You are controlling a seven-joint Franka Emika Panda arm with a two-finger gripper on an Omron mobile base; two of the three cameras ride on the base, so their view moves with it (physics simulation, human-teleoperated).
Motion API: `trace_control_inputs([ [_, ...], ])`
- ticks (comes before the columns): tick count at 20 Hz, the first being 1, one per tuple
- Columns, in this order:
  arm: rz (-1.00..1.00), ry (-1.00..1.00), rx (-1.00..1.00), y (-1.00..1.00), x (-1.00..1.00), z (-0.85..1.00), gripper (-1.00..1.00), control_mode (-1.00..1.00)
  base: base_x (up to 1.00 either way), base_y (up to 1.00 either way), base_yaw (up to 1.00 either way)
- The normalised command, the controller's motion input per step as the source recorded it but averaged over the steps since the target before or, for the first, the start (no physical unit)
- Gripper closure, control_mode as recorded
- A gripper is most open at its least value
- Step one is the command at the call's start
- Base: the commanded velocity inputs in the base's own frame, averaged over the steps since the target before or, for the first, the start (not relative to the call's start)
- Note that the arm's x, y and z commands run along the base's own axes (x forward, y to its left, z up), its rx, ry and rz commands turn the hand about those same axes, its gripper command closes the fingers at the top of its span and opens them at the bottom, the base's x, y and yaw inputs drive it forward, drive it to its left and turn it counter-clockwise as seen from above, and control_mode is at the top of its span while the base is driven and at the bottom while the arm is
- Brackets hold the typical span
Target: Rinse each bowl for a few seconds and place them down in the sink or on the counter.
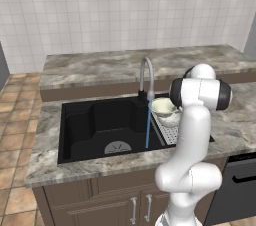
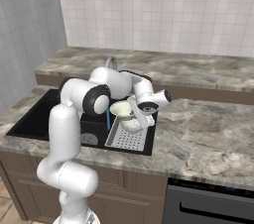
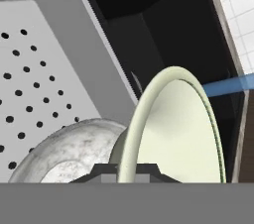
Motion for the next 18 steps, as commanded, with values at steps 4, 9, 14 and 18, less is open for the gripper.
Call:
trace_control_inputs([
  [4, 0.03, 0.00, 0.00, -0.19, 0.05, -0.08, 1.00, -1.00, 0.00, 0.00, 0.00],
  [9, 0.02, 0.00, 0.00, -0.16, 0.09, -0.08, 1.00, -1.00, 0.00, 0.00, 0.00],
  [14, 0.01, 0.00, -0.01, -0.12, 0.14, -0.08, 1.00, -1.00, 0.00, 0.00, 0.00],
  [18, 0.00, 0.00, -0.01, -0.05, 0.10, -0.19, 1.00, -1.00, 0.00, 0.00, 0.00],
])
